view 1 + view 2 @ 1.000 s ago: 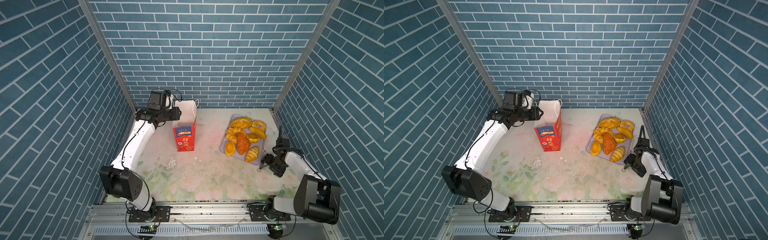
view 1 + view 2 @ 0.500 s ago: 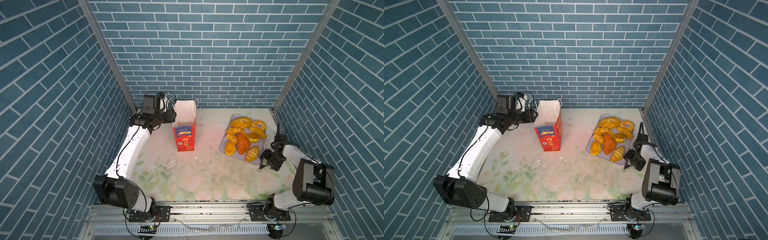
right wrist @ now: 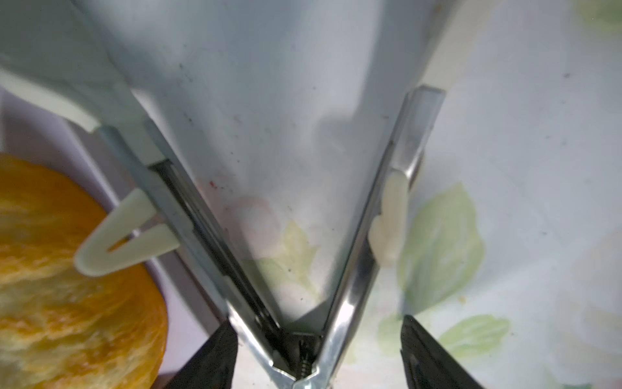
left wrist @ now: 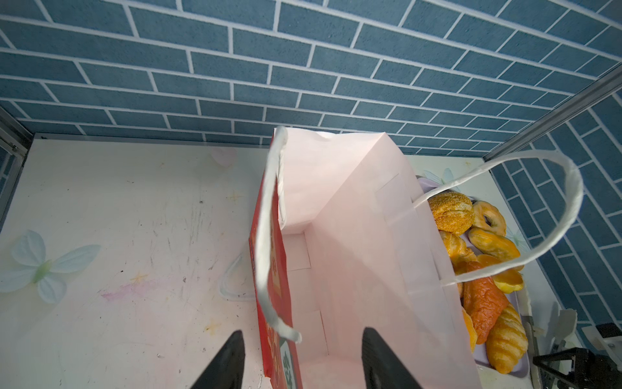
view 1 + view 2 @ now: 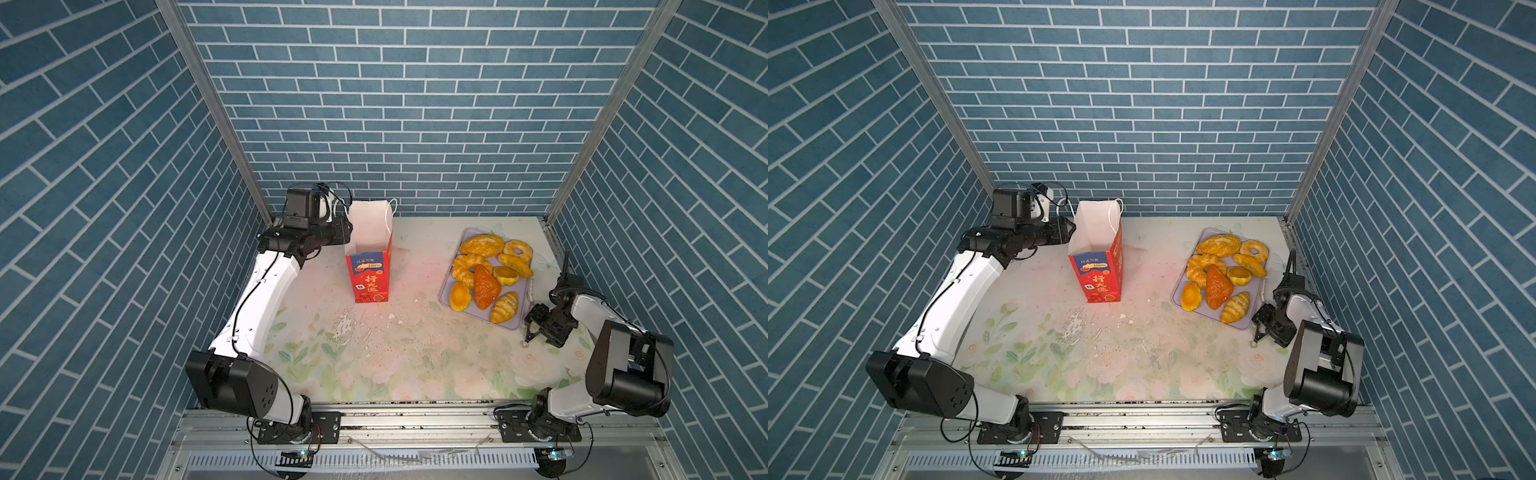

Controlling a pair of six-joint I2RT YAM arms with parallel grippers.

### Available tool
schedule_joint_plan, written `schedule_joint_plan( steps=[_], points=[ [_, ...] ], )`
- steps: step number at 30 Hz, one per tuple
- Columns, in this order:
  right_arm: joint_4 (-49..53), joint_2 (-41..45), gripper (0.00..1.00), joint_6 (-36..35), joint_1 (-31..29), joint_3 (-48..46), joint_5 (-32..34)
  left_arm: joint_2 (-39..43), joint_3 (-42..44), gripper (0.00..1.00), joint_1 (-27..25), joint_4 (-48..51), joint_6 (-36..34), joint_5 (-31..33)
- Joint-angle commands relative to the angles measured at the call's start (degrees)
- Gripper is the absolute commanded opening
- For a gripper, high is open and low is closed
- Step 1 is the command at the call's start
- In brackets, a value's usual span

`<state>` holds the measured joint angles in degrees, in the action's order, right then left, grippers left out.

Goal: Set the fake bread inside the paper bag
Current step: 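Close the right gripper on the tongs and lift them off the table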

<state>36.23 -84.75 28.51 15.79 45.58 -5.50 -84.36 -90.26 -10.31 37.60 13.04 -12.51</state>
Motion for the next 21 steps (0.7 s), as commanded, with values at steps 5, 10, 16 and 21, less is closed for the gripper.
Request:
schedule_joint_plan(
  steps=[5, 10, 16, 21],
  points=[
    [1.2, 1.9, 0.81, -5.9, 1.3, 0.0, -2.4, 0.9, 0.4, 0.57, 0.4, -0.8, -0.4, -0.2],
    [1.6, -1.3, 0.83, -7.1, 1.4, 0.9, -2.5, 1.1, 1.3, 0.57, 0.4, -1.4, -0.3, -0.3],
    [1.7, -4.3, 0.8, -7.7, 1.4, 1.5, 0.1, 1.4, 2.3, 0.57, 0.4, -2.4, 0.0, -0.1],
    [1.3, -7.0, 0.74, -8.3, 0.6, 3.4, 2.6, 1.1, 3.3, 0.57, 0.5, -3.4, 0.0, -0.1]
  ],
)
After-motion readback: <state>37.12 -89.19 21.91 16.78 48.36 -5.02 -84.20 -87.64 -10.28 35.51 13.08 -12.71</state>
